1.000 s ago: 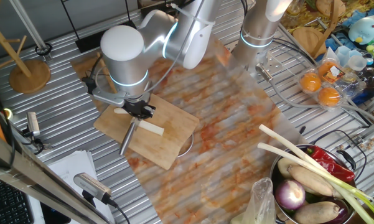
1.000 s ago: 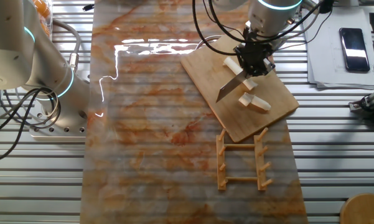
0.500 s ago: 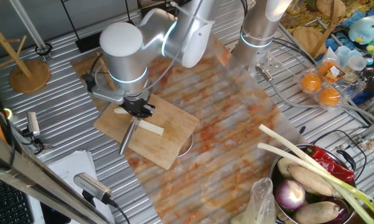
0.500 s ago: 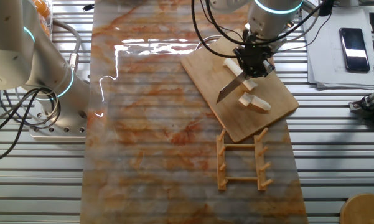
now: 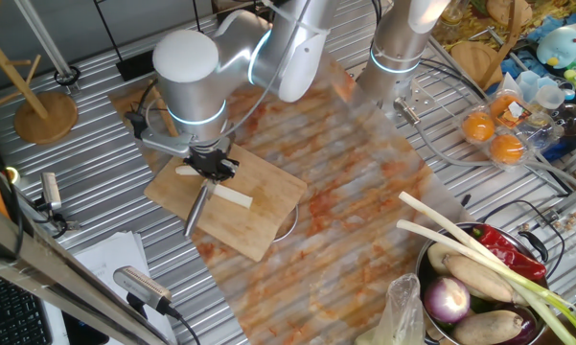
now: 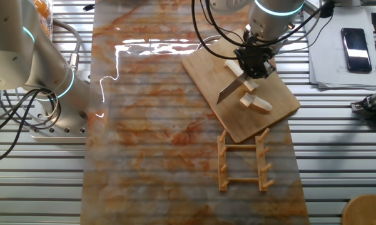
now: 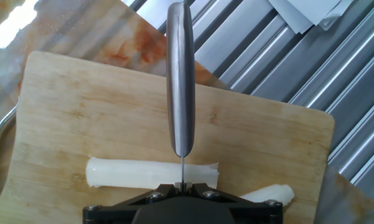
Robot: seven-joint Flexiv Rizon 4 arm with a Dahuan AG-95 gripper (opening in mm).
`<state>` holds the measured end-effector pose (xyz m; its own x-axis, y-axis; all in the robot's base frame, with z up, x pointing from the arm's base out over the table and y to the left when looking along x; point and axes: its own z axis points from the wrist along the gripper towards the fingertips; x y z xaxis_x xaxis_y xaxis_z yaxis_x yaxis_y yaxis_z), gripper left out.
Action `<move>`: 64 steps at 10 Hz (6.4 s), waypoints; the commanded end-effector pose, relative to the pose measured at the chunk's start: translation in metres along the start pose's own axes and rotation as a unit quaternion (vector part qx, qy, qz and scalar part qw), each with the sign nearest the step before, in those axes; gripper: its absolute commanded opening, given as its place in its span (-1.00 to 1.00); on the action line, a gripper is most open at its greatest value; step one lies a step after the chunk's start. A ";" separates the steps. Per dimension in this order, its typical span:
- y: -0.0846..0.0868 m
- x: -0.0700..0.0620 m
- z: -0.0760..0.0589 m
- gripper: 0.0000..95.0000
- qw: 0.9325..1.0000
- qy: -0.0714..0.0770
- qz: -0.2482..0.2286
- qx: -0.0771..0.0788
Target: Chop the scallions
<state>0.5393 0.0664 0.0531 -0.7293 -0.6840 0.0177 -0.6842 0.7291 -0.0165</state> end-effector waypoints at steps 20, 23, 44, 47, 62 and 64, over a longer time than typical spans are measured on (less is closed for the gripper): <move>0.012 -0.007 0.022 -1.00 1.000 0.018 0.006 0.020; 0.009 -0.016 0.017 -1.00 1.000 0.013 0.001 0.010; 0.017 -0.004 0.027 -1.00 1.000 0.003 -0.003 -0.019; 0.017 -0.004 0.027 -1.00 1.000 -0.001 -0.003 -0.017; 0.007 -0.040 0.092 -1.00 1.000 0.004 0.011 -0.025; 0.008 -0.035 0.088 -1.00 0.999 -0.027 0.013 -0.032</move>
<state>0.5582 0.0956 0.0399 -0.7473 -0.6641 0.0222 -0.6642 0.7475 -0.0002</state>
